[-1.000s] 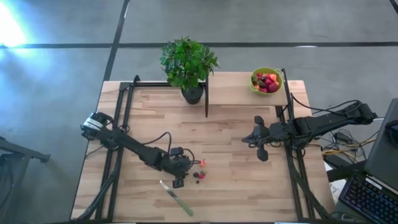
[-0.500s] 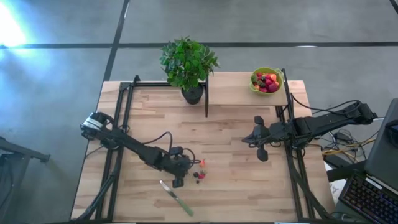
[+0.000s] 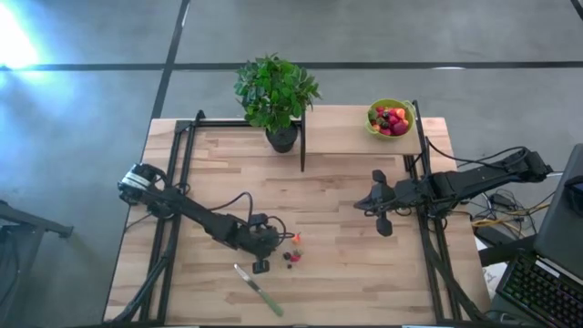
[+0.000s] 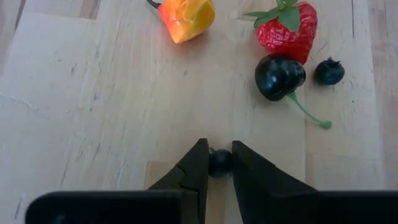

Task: Pick & Place Fruit
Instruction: Put the blueberry into the green strainer bowl on the shelf

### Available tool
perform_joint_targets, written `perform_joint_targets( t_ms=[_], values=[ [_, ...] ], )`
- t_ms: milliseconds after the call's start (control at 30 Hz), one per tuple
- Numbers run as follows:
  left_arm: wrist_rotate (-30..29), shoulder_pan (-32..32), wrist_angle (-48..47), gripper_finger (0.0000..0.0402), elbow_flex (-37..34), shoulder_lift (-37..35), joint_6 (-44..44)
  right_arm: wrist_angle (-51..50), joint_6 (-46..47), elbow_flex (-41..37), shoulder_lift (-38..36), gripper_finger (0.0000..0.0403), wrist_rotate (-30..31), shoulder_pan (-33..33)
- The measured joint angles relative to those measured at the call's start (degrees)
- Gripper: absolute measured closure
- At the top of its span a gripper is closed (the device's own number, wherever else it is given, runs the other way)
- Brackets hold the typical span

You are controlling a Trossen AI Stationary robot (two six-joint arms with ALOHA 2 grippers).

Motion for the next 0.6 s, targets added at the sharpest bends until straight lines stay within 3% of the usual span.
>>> perform_joint_targets(
  t_ms=[167, 333, 600],
  values=[
    [1.0, 0.8, -1.4, 0.0343, 1.4, -0.1, 1.4, 0.1, 0.0, 0.0, 0.0, 0.0394, 0.0, 0.0],
    [1.3, 2.9, -6.1, 0.0343, 7.1, 0.3, 8.6, 1.2, 0.0, 0.0, 0.0, 0.0394, 0.0, 0.0],
    [-4.8, 8.0, -7.1, 0.0344, 17.8, 0.1, 19.0, 1.1, -1.3, 0.0, 0.0, 0.0394, 0.0, 0.0]
  ],
)
